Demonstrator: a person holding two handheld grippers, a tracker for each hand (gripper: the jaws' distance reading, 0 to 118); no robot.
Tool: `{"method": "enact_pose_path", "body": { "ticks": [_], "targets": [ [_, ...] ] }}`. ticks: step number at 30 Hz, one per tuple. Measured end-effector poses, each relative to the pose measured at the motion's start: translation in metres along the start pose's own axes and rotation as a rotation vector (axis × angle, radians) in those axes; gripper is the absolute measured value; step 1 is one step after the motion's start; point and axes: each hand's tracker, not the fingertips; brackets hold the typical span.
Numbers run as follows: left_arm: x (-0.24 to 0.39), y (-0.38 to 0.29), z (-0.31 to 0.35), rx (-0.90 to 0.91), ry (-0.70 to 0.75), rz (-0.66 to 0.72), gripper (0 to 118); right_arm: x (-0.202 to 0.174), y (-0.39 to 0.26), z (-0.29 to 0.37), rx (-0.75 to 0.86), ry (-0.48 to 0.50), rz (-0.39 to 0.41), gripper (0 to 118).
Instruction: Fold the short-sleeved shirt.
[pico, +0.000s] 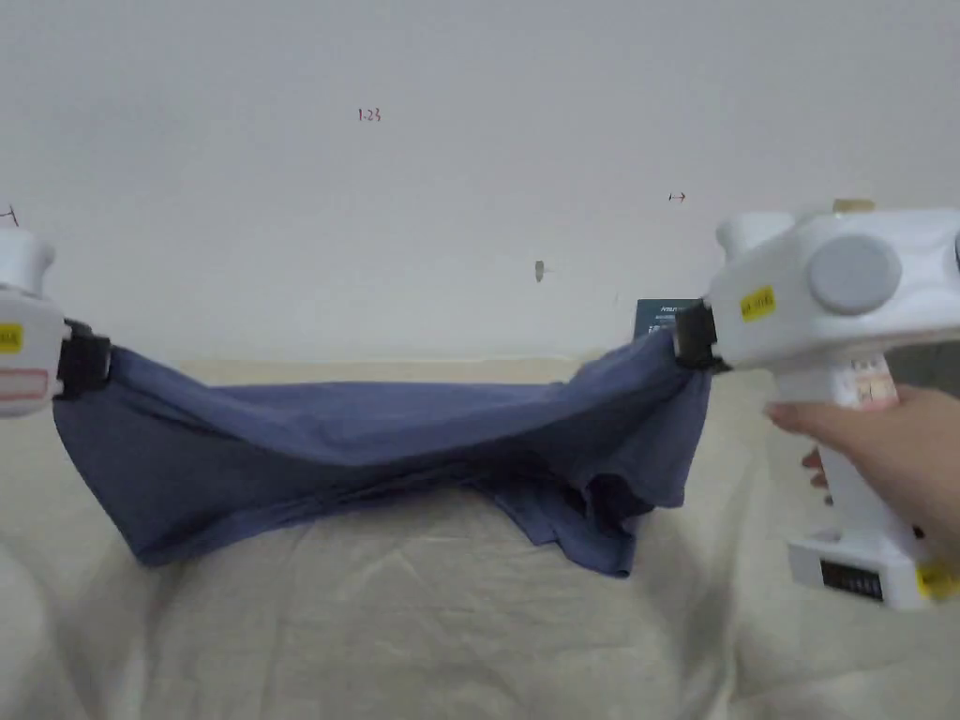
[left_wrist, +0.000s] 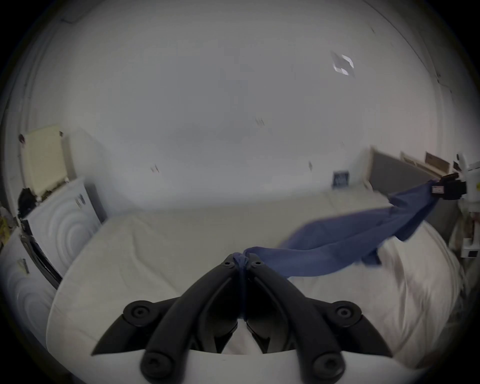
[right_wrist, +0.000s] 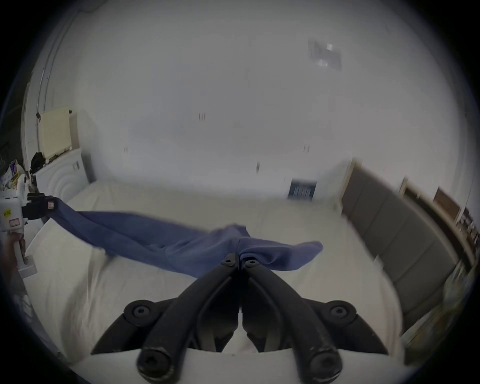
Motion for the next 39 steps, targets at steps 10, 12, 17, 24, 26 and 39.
{"method": "enact_pose_path", "body": {
  "ticks": [10, 12, 17, 24, 26, 39],
  "targets": [
    [-0.012, -0.131, 0.072, -0.087, -0.124, 0.07, 3, 0.041, -0.167, 0.099, -0.067, 0.066, -0.11, 0],
    [-0.017, -0.14, 0.1, -0.052, -0.138, 0.098, 3, 0.045, -0.175, 0.138, -0.041, 0.091, -0.139, 0],
    [-0.02, -0.164, 0.162, -0.045, -0.166, 0.099, 3, 0.058, -0.195, 0.2, -0.06, 0.127, -0.091, 0],
    [-0.009, -0.228, 0.196, -0.169, -0.2, -0.124, 3, 0.071, -0.25, 0.221, -0.219, 0.247, -0.058, 0],
    [-0.002, -0.253, 0.196, -0.224, -0.233, -0.11, 3, 0.072, -0.276, 0.212, -0.287, 0.243, -0.026, 0],
    [0.003, -0.312, 0.178, -0.384, -0.23, -0.248, 86, 0.042, -0.335, 0.155, -0.578, 0.153, 0.297, 74]
  ]
}}
